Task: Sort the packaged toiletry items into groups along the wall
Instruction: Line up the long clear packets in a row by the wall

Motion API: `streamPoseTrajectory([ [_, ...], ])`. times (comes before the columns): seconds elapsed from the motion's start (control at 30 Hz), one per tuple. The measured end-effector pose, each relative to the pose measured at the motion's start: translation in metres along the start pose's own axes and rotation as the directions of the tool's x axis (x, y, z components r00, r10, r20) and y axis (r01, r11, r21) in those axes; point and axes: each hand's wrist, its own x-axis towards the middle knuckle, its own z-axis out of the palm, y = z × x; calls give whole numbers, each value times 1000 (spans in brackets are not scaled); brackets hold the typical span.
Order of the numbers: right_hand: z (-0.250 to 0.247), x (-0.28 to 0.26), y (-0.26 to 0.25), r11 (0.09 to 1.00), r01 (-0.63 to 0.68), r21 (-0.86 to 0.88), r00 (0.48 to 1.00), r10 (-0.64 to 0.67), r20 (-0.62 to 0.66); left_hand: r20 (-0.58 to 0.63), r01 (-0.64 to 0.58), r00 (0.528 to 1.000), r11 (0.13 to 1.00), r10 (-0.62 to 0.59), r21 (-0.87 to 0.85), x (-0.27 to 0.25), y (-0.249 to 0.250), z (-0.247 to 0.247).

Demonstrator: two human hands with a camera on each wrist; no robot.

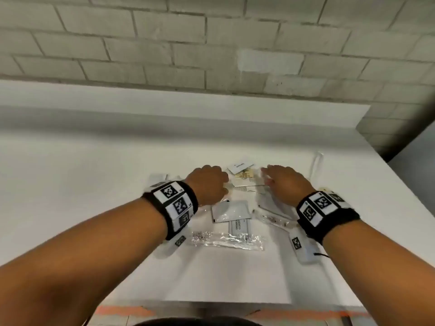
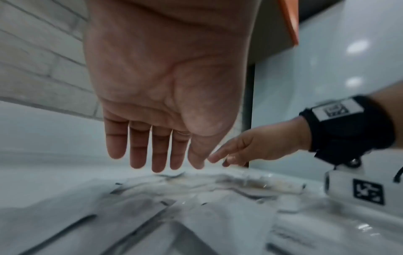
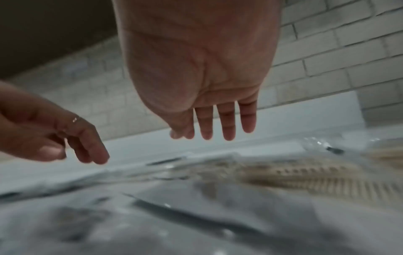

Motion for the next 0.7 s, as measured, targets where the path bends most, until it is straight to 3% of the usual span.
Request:
streamPoseTrajectory([
  [0.1, 9, 8, 3, 990, -12, -139, 998, 21, 63, 9, 6, 1000, 989, -8, 145, 28, -3, 5],
  [0.2, 12, 6, 3, 963, -21, -267, 999, 31, 32, 18, 8, 1000, 973, -13, 233, 41, 0, 9],
  [0.33, 8, 8, 4, 957, -89, -277, 991, 113, 71, 37, 15, 999, 958, -27, 286, 55, 0, 12],
  [0.4, -1, 8, 6, 984, -90, -152, 988, 107, 111, 61, 26, 997, 959, -44, 281, 59, 0, 12],
  [0.5, -28, 2, 23, 955, -142, 259, 990, 134, 49, 92, 23, 995, 971, -46, 238, 58, 2, 10],
  [0.6, -58, -5, 54, 757, -161, 633, 974, 225, -21, 92, -2, 996, 994, -9, 113, 51, 7, 0],
  [0.7, -82, -10, 88, 545, -68, 835, 955, 278, -104, -31, 32, 999, 978, -39, -204, 42, 10, -17],
])
